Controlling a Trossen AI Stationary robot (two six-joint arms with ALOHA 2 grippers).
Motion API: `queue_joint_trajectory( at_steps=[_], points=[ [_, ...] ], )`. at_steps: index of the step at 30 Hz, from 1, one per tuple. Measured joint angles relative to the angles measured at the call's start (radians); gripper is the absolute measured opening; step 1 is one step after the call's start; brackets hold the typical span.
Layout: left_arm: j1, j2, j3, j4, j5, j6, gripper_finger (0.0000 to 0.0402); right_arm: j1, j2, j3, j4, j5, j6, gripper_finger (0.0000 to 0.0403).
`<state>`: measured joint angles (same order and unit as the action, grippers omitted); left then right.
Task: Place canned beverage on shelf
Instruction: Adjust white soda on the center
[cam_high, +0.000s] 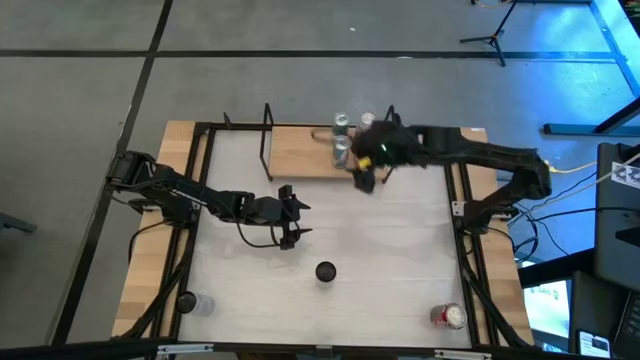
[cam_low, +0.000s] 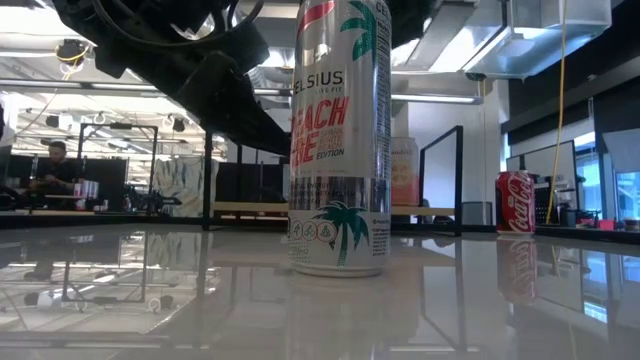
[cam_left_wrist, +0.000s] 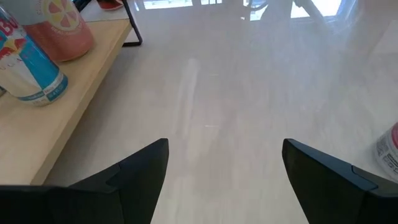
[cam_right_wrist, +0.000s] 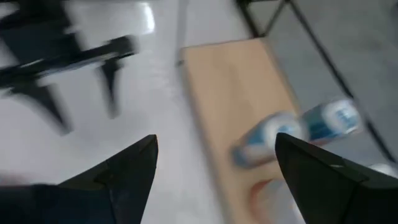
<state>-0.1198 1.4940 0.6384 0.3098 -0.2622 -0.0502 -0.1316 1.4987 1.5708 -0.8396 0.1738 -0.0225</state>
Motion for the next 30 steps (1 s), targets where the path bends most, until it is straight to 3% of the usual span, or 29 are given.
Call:
queue_joint_trajectory(
  at_steps=[7,11,18,22,30],
  points=[
    [-0.056,0.000,0.000,-0.021,0.046,-0.002,0.0305,0.219,-0.133,-0.152,-0.071,0.069,0.151,0.0321],
    [-0.094,0.000,0.000,-0.028,0.040,-0.027,0.0305,0.313,-0.195,-0.278,-0.012,0.086,0.246,0.0321],
    [-0.170,0.000,0.000,-0.029,0.044,-0.035,0.0305,0.482,-0.217,-0.497,0.296,0.077,0.278,0.0321],
    [-0.217,-0.003,0.000,-0.028,0.045,-0.066,0.0305,0.547,-0.190,-0.603,0.560,0.077,0.278,0.0321],
    [-0.284,-0.003,0.000,-0.007,0.043,-0.132,0.0305,0.573,-0.032,-0.668,0.945,0.077,0.288,0.0321]
  ],
)
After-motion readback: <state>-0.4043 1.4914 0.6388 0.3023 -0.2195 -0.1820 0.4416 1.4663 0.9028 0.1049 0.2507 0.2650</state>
